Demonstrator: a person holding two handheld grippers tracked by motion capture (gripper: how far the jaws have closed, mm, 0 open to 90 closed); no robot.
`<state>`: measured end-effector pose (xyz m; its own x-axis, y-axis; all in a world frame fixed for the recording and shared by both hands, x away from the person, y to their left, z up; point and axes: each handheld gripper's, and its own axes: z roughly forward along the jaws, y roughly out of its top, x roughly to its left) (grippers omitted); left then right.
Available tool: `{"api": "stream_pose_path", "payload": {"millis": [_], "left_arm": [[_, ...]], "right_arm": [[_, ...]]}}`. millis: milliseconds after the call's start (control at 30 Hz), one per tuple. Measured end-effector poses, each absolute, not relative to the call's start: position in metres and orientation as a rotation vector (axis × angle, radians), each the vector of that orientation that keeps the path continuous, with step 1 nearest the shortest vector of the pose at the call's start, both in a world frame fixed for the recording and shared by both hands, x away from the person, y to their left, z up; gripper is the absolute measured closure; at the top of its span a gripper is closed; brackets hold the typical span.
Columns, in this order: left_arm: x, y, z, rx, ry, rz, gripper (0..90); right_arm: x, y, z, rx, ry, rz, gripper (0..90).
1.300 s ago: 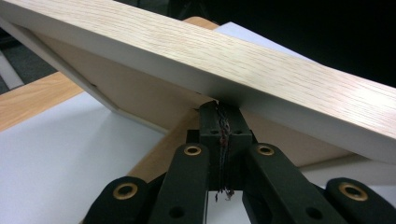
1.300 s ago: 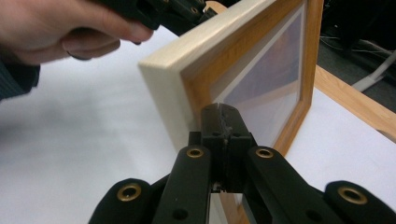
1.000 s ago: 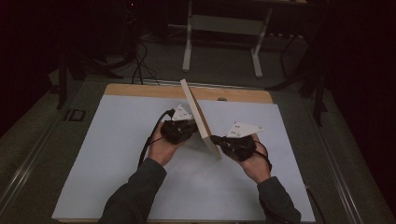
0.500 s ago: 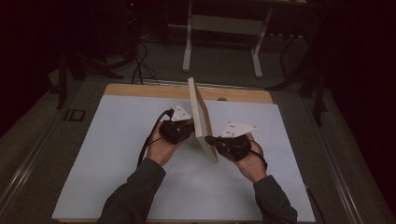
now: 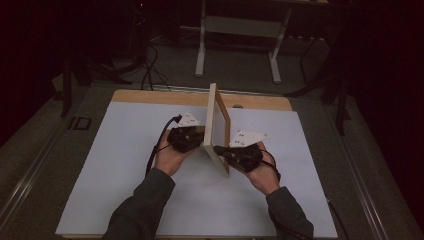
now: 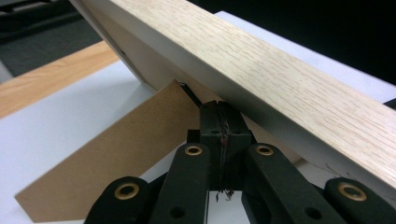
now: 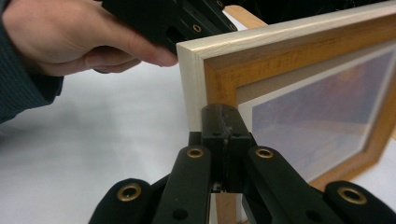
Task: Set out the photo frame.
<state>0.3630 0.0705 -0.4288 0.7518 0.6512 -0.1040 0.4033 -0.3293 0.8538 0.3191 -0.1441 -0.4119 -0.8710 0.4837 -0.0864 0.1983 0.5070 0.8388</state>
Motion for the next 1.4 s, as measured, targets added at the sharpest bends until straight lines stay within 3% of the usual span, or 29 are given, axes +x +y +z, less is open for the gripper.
{"api": "stream_pose_path", "payload": {"millis": [667,1400], "left_arm": [[0.365,0.084,-0.431,1.944,0.765,0.238,89.8],[0.357,0.109,-0.408,1.840,0.902,0.295,70.6]], "right_arm": [[0.319,-0.126,-0.414,0.536,2.446,1.313,89.9],[0.325,-0.153,-0.416,0.617,2.421,1.270,84.5]]}}
